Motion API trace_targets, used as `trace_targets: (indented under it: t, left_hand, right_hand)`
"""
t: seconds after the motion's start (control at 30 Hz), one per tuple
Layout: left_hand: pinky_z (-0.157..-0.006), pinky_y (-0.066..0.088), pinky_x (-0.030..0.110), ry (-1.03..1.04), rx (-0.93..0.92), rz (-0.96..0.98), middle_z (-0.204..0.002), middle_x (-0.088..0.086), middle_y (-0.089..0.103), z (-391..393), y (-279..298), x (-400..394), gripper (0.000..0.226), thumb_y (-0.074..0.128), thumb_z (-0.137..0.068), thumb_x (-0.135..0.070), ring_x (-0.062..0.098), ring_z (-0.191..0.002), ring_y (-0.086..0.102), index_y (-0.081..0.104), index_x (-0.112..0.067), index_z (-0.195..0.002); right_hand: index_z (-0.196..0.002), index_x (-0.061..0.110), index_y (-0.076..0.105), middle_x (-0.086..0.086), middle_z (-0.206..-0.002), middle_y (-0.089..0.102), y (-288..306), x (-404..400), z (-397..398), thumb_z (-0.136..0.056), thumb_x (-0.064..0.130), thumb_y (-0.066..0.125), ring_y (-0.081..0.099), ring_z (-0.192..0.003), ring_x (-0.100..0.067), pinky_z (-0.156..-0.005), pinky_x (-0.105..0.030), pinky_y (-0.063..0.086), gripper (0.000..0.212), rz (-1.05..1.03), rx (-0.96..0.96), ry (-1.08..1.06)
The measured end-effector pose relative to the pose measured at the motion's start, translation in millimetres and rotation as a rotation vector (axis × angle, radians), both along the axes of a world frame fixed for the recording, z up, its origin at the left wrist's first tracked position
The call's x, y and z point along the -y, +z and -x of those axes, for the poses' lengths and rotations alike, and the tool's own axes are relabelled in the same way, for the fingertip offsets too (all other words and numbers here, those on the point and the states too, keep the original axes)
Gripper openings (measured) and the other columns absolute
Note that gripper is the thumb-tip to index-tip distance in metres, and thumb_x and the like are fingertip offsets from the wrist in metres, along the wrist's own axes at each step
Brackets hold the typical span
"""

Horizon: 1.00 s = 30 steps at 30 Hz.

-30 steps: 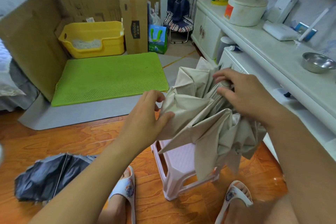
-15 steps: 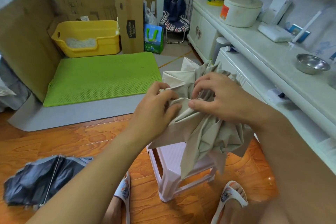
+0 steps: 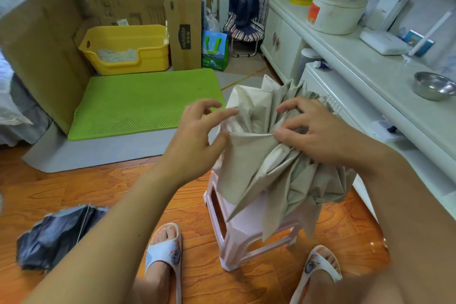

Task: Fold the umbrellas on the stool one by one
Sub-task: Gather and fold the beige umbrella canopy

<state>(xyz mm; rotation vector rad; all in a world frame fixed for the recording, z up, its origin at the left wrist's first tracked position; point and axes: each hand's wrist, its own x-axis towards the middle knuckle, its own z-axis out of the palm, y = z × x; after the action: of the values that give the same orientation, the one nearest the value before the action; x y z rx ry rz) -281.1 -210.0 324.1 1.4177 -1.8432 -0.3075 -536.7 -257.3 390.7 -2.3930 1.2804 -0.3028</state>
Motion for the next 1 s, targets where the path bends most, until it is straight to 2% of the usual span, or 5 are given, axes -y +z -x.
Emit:
trace_targets:
  t: [0.13,0.3,0.57,0.7,1.0]
  left_hand:
    - [-0.107,0.033,0.031,-0.074,0.090,0.052,-0.146,0.004,0.039,13,1,-8,0.053,0.069,-0.083,-0.055,0.027,-0.126,0.040,0.065,-0.031,-0.131]
    - [-0.105,0.042,0.039,-0.033,-0.010,-0.032,-0.134,-0.001,0.044,6,-3,-9,0.022,0.071,-0.091,-0.039,0.018,-0.120,0.046,0.070,-0.027,-0.109]
    - [-0.079,0.050,0.039,-0.071,0.170,0.060,-0.096,-0.006,0.064,-14,11,-11,0.022,0.058,-0.095,-0.038,0.017,-0.091,0.060,0.071,-0.020,-0.096]
    - [-0.079,0.048,0.026,-0.076,-0.041,0.011,-0.086,-0.011,0.068,-13,12,-14,0.005,0.073,-0.086,-0.025,0.006,-0.084,0.062,0.072,-0.020,-0.088]
    - [-0.070,0.046,0.024,0.033,-0.522,-0.150,-0.074,-0.006,0.059,-5,4,-3,0.030,0.076,-0.087,-0.004,0.007,-0.068,0.055,0.069,-0.033,-0.093]
  right_hand:
    - [-0.096,0.037,0.075,0.018,-0.129,0.045,0,1,-2,-0.089,0.066,0.034,0.031,-0.131,-0.007,-0.102,-0.025,0.022,0.050,-0.053,0.068,-0.056]
    - [-0.111,0.027,0.071,0.014,-0.127,0.054,-1,5,5,-0.108,0.026,0.039,0.042,-0.127,-0.006,-0.108,-0.028,0.030,0.033,-0.035,0.145,-0.094]
    - [-0.104,0.027,0.071,0.004,-0.118,0.065,-1,10,14,-0.083,-0.013,0.047,0.057,-0.106,-0.010,-0.097,-0.032,0.045,0.050,0.114,0.083,-0.048]
    - [-0.106,0.025,0.072,0.004,-0.117,0.064,-1,11,16,-0.090,-0.004,0.059,0.057,-0.105,-0.007,-0.088,-0.008,0.039,0.036,0.149,0.111,-0.064]
    - [-0.101,0.024,0.077,0.000,-0.093,0.071,5,7,17,-0.087,0.004,0.075,0.063,-0.087,-0.014,-0.083,-0.031,0.049,0.025,0.151,0.140,-0.104]
